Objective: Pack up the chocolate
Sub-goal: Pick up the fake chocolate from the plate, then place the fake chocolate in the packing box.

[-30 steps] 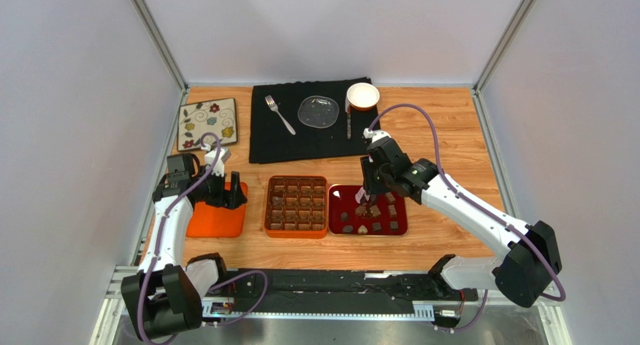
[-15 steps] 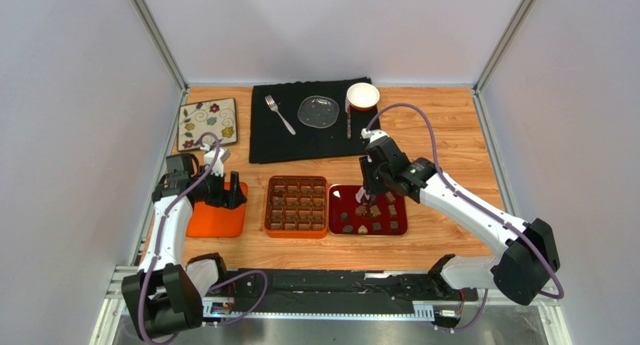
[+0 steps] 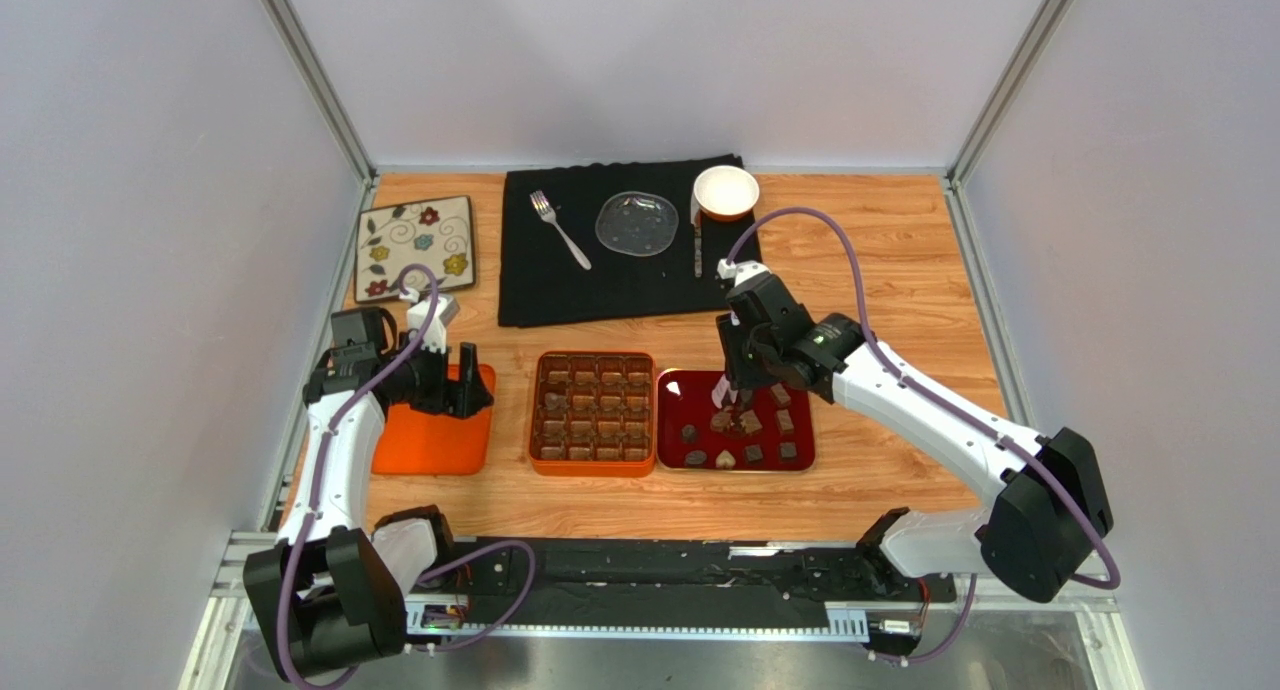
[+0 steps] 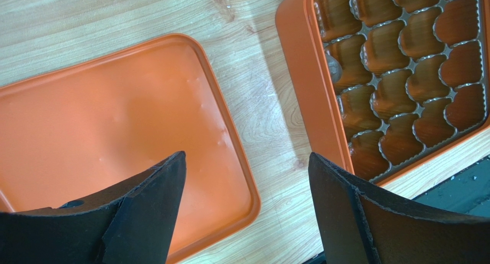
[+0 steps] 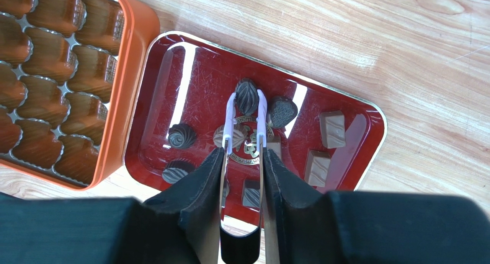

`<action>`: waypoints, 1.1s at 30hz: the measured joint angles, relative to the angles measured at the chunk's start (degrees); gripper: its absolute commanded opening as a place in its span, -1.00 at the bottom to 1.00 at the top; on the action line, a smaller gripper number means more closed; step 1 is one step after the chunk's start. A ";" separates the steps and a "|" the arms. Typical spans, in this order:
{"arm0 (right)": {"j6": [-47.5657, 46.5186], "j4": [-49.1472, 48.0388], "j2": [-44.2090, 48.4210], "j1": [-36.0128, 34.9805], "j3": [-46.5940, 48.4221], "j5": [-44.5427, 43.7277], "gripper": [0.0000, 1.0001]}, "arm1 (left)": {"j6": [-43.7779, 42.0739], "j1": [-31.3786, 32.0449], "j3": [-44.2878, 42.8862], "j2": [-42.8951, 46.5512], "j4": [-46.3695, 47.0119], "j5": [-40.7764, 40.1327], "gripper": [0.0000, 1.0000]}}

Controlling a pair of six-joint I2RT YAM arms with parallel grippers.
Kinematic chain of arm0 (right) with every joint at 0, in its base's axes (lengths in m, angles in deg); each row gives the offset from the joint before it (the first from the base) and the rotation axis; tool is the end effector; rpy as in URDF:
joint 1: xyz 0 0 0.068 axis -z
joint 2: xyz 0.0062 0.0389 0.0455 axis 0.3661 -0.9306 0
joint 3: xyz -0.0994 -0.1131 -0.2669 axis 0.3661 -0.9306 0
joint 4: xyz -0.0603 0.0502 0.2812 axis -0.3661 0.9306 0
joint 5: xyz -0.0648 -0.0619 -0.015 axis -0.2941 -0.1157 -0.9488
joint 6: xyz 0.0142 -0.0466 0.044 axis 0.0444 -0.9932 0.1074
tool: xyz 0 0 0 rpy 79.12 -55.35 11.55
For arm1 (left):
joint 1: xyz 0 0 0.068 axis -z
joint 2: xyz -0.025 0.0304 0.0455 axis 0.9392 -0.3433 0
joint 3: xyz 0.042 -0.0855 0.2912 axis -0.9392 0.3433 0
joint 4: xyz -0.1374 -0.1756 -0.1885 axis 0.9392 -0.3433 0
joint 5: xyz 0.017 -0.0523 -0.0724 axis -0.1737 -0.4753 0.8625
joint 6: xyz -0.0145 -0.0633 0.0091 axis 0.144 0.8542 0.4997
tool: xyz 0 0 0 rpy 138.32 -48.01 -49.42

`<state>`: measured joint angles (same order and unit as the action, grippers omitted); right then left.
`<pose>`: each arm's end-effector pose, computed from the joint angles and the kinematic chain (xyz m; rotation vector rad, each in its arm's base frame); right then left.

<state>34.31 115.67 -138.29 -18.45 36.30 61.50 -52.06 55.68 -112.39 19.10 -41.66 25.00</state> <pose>0.2312 0.1834 0.2765 -0.4364 2.5079 0.2043 0.2039 0.0219 0.2323 0.2359 2.4298 -0.5497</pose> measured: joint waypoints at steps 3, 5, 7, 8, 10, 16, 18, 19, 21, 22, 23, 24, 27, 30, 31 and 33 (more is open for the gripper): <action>-0.09 0.02 0.00 0.00 0.31 0.31 -0.58 | -0.13 -0.04 0.00 0.00 -0.02 0.00 0.71; -0.11 0.13 0.00 0.00 1.01 0.70 -0.60 | -0.15 -0.04 0.00 0.00 -0.02 -0.02 0.71; -0.20 0.28 0.02 -0.02 2.49 1.29 -0.60 | -0.15 -0.04 0.00 0.00 -0.02 -0.02 0.71; -0.24 0.46 0.02 -0.09 3.50 1.53 -0.60 | -0.15 -0.07 0.00 -0.02 -0.02 -0.02 0.71; -0.35 0.57 0.09 -0.68 5.79 1.73 -0.60 | -0.15 -0.13 0.00 -0.09 0.02 -0.02 0.70; -0.50 0.94 0.02 -5.31 14.51 2.62 -0.61 | -0.15 -0.15 0.02 -0.11 0.15 -0.02 0.70; -0.48 0.55 -0.44 -6.93 17.22 3.28 -0.61 | -0.13 -0.17 0.02 -0.11 0.15 0.00 0.70; -0.46 0.42 -1.07 -7.56 18.34 3.58 -0.61 | -0.13 -0.17 0.02 -0.11 0.13 0.07 0.70; -0.46 -0.31 -3.17 -8.87 20.63 4.28 -0.61 | -0.13 -0.20 0.02 -0.11 0.13 0.35 0.70; -0.46 -0.66 -4.55 -9.57 21.64 4.44 -0.61 | -0.13 -0.22 0.02 -0.15 0.13 0.42 0.70; -0.46 -1.01 -6.21 -10.19 22.62 4.68 -0.61 | -0.13 -0.26 0.02 -0.20 0.15 0.50 0.70; -0.46 -1.27 -8.02 -10.82 23.61 4.83 -0.61 | -0.13 -0.33 0.02 -0.26 0.13 0.63 0.70; -0.48 -1.99 -13.29 -12.44 26.01 5.57 -0.60 | -0.13 -0.55 0.02 -0.28 0.11 0.87 0.70; -0.48 -2.71 -18.01 -13.53 28.11 6.45 -0.61 | -0.13 -0.70 0.09 -0.26 0.09 1.11 0.70; -0.48 -2.89 -19.21 -13.77 28.79 6.73 -0.61 | -0.13 -0.79 0.13 -0.26 0.04 1.27 0.70; -0.48 -3.39 -21.46 -14.08 30.34 7.10 -0.61 | -0.15 -0.96 0.15 -0.24 -0.20 1.36 0.70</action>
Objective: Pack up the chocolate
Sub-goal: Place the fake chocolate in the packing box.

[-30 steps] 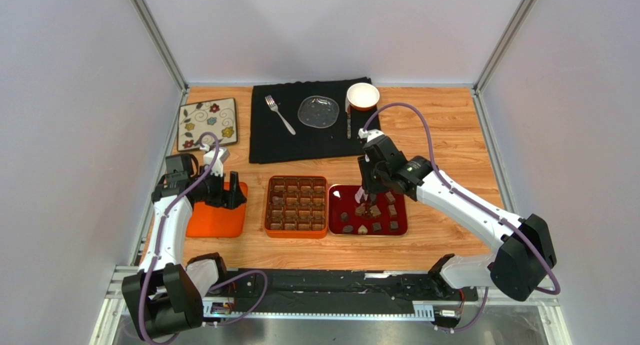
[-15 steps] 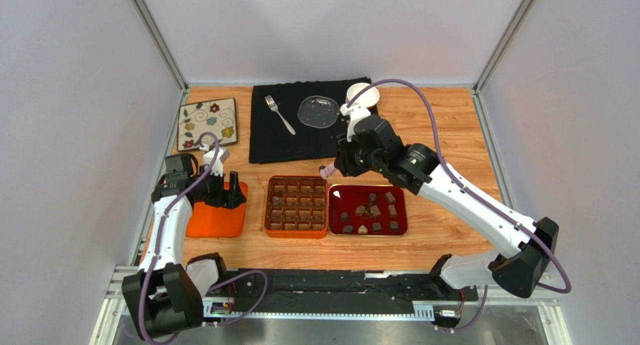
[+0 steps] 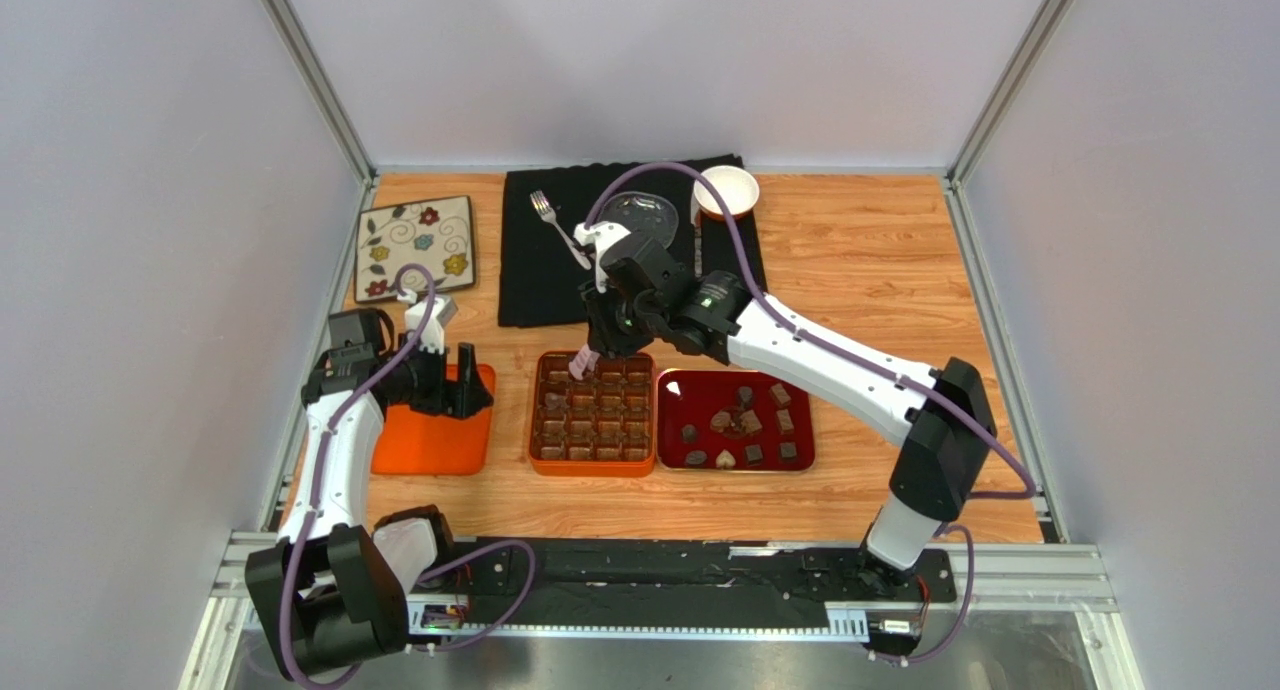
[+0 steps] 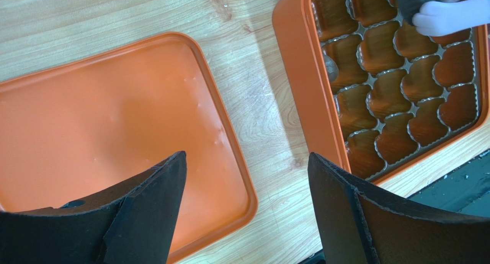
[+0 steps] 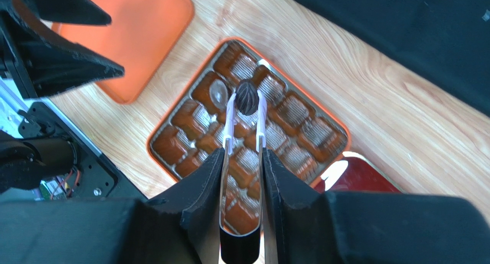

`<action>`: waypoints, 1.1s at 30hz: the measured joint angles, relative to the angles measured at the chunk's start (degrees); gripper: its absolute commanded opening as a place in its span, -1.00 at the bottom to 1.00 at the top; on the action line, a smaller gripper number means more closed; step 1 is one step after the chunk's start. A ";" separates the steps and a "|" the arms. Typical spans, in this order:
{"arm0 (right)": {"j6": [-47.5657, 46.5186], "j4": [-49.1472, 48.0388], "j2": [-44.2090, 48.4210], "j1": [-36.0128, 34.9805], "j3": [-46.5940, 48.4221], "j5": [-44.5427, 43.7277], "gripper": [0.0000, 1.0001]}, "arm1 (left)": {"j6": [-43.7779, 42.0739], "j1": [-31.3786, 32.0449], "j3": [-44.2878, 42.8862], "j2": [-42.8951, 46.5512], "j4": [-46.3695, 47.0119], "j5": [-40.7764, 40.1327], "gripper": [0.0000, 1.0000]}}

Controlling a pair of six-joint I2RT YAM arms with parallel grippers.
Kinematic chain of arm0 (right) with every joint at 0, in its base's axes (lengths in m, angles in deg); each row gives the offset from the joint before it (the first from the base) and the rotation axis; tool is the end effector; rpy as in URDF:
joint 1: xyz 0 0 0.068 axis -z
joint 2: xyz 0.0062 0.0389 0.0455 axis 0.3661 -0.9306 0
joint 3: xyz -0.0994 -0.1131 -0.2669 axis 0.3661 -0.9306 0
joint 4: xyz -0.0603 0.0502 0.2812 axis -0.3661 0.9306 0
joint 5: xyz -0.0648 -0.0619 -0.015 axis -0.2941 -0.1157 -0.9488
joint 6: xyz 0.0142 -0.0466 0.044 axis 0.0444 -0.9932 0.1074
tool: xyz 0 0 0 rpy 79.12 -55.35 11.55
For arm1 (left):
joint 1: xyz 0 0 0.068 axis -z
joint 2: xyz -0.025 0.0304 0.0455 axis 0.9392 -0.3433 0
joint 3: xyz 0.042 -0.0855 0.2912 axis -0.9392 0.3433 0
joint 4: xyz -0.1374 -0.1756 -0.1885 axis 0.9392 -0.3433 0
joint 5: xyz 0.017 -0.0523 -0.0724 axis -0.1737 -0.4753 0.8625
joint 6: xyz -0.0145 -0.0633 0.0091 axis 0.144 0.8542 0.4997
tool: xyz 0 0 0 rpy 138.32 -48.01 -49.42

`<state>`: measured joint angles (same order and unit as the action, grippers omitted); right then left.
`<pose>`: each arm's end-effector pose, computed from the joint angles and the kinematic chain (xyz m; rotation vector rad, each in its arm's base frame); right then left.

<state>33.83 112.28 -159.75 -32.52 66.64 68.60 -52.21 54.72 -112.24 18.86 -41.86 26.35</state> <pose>0.2519 0.3443 0.3457 -0.7502 2.2903 0.5706 0.2032 0.0242 0.2310 0.2224 2.4262 -0.5744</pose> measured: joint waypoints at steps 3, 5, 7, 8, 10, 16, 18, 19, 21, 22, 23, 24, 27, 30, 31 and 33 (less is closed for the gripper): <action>0.00 -0.39 -2.47 -0.24 2.54 0.42 -0.60 | -0.02 -0.42 0.20 0.11 -0.11 0.26 0.70; 0.00 -0.98 -3.76 -0.33 4.26 1.09 -0.60 | -0.02 -0.70 0.22 0.11 -0.17 0.39 0.70; 0.00 -1.55 -4.76 -0.48 5.44 1.55 -0.58 | -0.02 -0.90 0.24 0.13 -0.20 0.61 0.70; 0.00 -1.73 -5.07 -0.52 5.79 1.70 -0.58 | -0.02 -0.98 0.28 0.13 -0.20 0.72 0.70; 0.00 -1.86 -5.79 -0.70 6.60 2.10 -0.56 | -0.02 -1.16 0.37 0.15 -0.20 0.81 0.70; 0.04 -2.82 -7.72 -1.01 7.13 2.93 -0.52 | -0.48 -1.77 0.61 0.31 -0.44 1.40 0.70; 0.04 -2.82 -8.17 -1.01 7.13 3.13 -0.52 | -0.72 -1.95 0.61 0.37 -0.52 1.64 0.70; 0.04 -2.84 -8.41 -1.01 7.17 3.19 -0.52 | -0.85 -2.05 0.61 0.37 -0.52 1.73 0.70; 0.04 -2.86 -8.68 -1.01 7.26 3.19 -0.51 | -0.96 -2.38 0.61 0.42 -0.55 1.88 0.70; 0.04 -2.80 -8.76 -1.01 7.34 3.19 -0.51 | -1.03 -2.49 0.61 0.42 -0.55 1.99 0.70; 0.04 -2.89 -8.83 -1.01 7.39 3.21 -0.50 | -1.07 -2.60 0.61 0.42 -0.57 2.03 0.70; 0.04 -2.86 -8.90 -1.01 7.50 3.19 -0.50 | -1.11 -2.71 0.61 0.42 -0.59 2.05 0.70; 0.02 -3.04 -9.29 -1.03 8.11 3.21 -0.48 | -1.27 -3.08 0.61 0.42 -0.72 2.19 0.70; 0.02 -3.06 -9.38 -1.05 8.20 3.19 -0.47 | -1.36 -3.48 0.61 0.42 -1.01 2.32 0.70; 0.02 -3.10 -9.38 -1.05 8.20 3.19 -0.47 | -1.44 -3.58 0.61 0.42 -1.14 2.45 0.70; 0.02 -3.04 -9.38 -1.07 8.20 3.19 -0.46 | -1.51 -3.72 0.61 0.42 -1.25 2.47 0.70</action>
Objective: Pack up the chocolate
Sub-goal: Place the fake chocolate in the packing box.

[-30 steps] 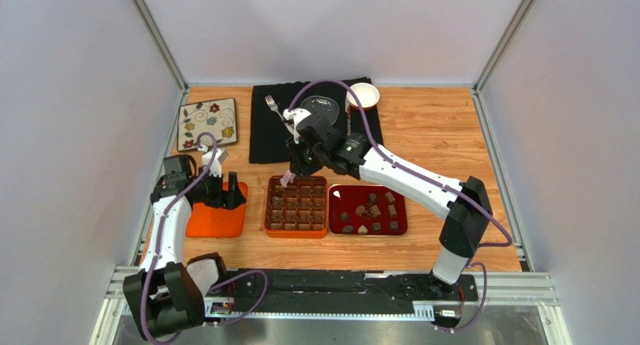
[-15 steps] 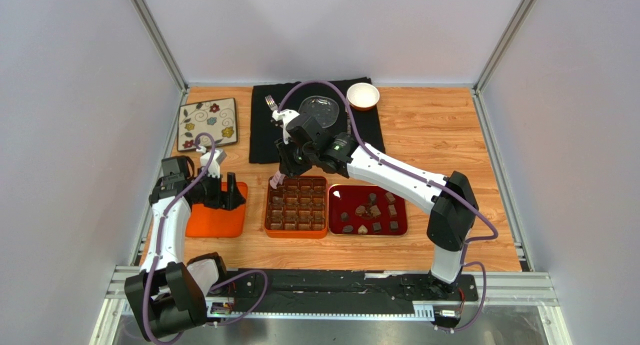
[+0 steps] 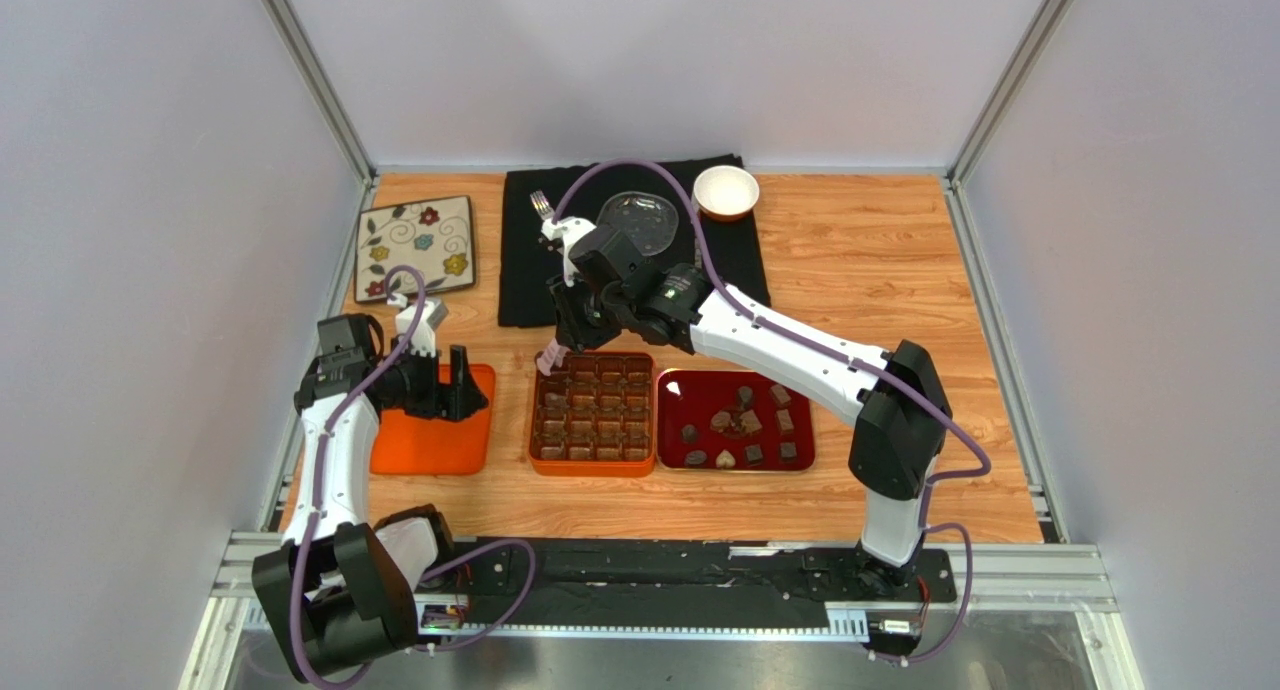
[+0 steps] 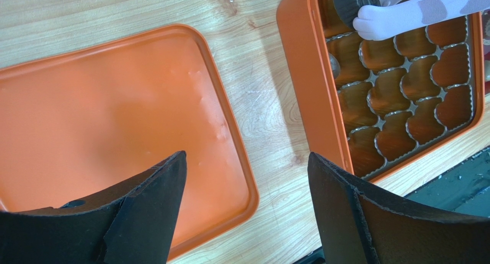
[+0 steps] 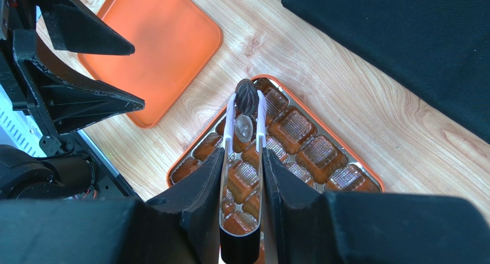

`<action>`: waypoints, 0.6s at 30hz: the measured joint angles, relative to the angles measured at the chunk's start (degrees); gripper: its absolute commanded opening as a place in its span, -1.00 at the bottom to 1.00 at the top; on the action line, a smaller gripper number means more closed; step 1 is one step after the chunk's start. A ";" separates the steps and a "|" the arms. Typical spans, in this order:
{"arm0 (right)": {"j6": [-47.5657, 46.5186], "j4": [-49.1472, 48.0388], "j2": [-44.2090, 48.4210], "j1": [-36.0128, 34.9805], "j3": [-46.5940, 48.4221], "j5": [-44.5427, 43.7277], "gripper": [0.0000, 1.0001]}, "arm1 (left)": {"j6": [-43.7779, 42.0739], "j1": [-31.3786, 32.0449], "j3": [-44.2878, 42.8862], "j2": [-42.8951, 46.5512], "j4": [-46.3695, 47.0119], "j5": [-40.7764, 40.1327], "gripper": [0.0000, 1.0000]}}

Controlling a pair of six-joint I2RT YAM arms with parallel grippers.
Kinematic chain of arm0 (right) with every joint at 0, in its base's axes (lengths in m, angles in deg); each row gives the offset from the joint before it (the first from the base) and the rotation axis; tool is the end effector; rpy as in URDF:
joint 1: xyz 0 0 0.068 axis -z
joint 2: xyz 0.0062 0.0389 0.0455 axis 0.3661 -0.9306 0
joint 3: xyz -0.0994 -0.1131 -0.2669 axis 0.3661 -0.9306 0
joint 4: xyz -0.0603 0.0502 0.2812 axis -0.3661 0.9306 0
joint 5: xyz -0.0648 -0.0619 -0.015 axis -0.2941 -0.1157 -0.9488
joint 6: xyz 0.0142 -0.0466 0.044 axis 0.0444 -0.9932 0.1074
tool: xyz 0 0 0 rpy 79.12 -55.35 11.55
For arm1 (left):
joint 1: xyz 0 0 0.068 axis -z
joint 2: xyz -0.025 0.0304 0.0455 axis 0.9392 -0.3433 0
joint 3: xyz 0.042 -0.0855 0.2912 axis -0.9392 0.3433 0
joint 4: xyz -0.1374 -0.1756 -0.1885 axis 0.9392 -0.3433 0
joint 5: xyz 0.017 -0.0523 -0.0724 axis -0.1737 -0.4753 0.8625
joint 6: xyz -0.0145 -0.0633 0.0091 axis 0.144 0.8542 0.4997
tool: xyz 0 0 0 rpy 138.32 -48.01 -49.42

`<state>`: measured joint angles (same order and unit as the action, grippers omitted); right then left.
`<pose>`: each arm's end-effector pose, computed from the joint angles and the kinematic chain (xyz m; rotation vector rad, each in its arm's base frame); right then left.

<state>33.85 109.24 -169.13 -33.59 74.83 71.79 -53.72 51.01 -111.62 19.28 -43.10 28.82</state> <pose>0.2724 0.3925 0.3334 -0.7953 2.2635 0.6572 0.1969 0.0339 0.2287 0.1790 2.4165 -0.5981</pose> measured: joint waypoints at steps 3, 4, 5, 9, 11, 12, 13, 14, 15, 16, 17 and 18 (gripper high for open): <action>-0.02 0.00 0.00 0.02 0.00 0.00 -0.40 | -0.20 -0.02 0.00 0.00 -0.11 0.11 0.70; -0.02 0.00 0.00 0.02 0.00 0.00 -0.39 | -0.28 -0.09 0.00 0.00 -0.11 0.20 0.70; -0.02 0.00 0.00 0.02 0.00 -0.02 -0.36 | -0.42 -0.13 0.00 0.00 -0.11 0.24 0.70; -0.04 0.00 0.00 0.00 0.00 -0.04 -0.32 | -0.72 -0.37 0.00 0.00 -0.13 0.46 0.70; -0.09 0.00 0.00 0.02 0.00 -0.04 -0.30 | -0.85 -0.37 0.00 0.00 -0.13 0.55 0.70; -0.13 0.00 0.00 0.02 0.00 -0.07 -0.30 | -0.87 -0.37 0.00 0.00 -0.13 0.59 0.70; -0.17 0.00 0.00 0.00 0.00 -0.07 -0.29 | -0.87 -0.37 0.00 0.00 -0.13 0.61 0.70; -0.24 0.00 0.00 0.02 0.00 -0.07 -0.30 | -0.87 -0.37 0.00 0.00 -0.13 0.61 0.70; -0.26 0.00 0.00 0.00 0.00 -0.07 -0.30 | -0.90 -0.39 0.00 0.00 -0.13 0.63 0.70; -0.31 0.00 0.00 0.02 0.00 -0.09 -0.31 | -0.90 -0.42 0.00 0.00 -0.13 0.63 0.70; -0.39 0.00 0.00 0.02 0.00 -0.09 -0.36 | -0.90 -0.42 0.00 0.00 -0.15 0.63 0.70; -0.42 0.00 0.00 0.00 0.00 -0.11 -0.38 | -0.90 -0.44 0.00 0.00 -0.15 0.63 0.70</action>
<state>33.44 109.24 -169.13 -33.59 74.83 71.68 -54.62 50.57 -111.62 19.28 -43.26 29.46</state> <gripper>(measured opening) 0.349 0.851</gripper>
